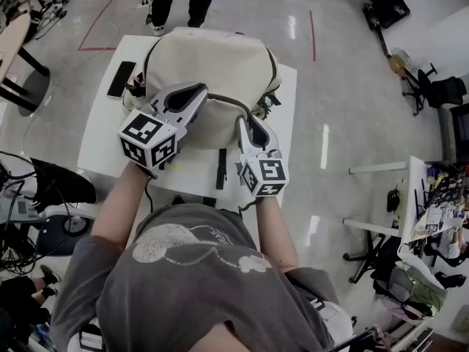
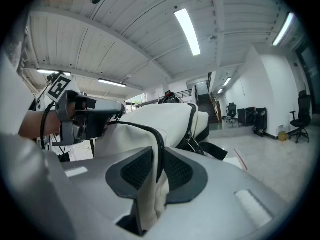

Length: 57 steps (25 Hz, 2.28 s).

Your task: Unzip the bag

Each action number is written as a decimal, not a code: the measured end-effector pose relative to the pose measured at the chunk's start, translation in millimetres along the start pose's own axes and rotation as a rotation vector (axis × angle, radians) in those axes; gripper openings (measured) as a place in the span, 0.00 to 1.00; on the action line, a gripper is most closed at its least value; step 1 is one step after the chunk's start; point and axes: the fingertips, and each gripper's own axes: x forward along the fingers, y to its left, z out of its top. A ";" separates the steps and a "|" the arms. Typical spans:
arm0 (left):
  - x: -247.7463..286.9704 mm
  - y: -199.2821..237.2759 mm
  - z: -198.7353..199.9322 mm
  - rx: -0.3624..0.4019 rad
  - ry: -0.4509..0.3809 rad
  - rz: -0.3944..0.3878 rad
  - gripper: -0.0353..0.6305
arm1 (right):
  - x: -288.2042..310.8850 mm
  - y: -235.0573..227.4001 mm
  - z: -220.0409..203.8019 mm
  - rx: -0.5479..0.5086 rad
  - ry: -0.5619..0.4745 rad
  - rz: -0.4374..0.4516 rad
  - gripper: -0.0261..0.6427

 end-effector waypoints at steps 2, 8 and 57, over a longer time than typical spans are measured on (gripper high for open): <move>9.1 -5.2 -2.4 -0.012 -0.003 -0.019 0.11 | 0.9 0.4 0.0 0.000 -0.001 0.002 0.15; 27.5 -20.6 -10.0 -0.024 0.004 -0.068 0.11 | 1.4 -2.1 -2.0 -0.001 0.000 0.006 0.15; -87.8 10.2 -69.9 -0.135 -0.017 0.021 0.25 | -55.1 4.4 13.5 -0.034 -0.059 -0.356 0.17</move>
